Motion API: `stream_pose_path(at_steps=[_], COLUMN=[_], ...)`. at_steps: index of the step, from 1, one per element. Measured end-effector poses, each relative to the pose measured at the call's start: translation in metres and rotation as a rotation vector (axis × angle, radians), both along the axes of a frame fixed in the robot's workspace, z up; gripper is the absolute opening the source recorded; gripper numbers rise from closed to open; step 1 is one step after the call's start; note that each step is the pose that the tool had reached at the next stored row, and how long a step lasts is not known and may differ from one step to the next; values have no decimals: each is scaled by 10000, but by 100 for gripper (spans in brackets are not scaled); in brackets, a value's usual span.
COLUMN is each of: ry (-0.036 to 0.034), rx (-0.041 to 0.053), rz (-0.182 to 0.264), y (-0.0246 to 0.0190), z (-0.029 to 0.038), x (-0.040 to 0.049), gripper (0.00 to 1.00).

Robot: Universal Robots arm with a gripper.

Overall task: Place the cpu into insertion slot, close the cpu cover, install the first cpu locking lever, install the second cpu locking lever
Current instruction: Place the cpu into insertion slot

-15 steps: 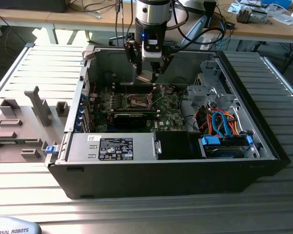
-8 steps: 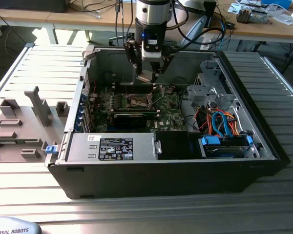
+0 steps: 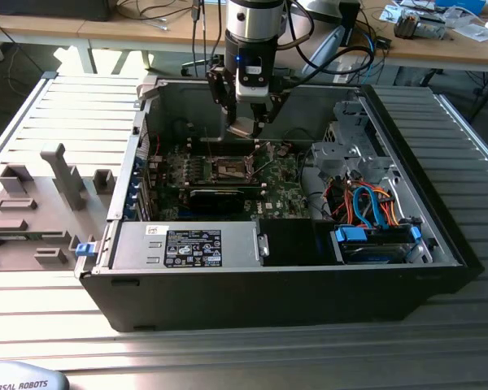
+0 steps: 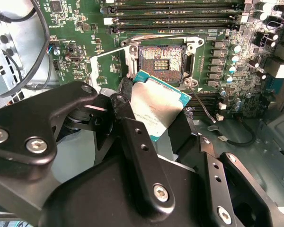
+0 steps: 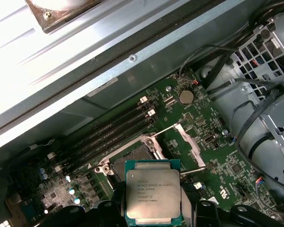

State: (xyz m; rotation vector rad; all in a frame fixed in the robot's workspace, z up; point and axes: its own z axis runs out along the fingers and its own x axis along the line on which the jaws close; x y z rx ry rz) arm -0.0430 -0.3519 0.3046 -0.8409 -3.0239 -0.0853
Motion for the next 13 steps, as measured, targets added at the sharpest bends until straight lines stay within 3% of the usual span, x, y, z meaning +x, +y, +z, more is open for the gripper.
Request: stream_pose_path(at_steps=[13], ry=[0], rx=[0], rz=[-88], y=[0], z=[0], x=[0], gripper=[54])
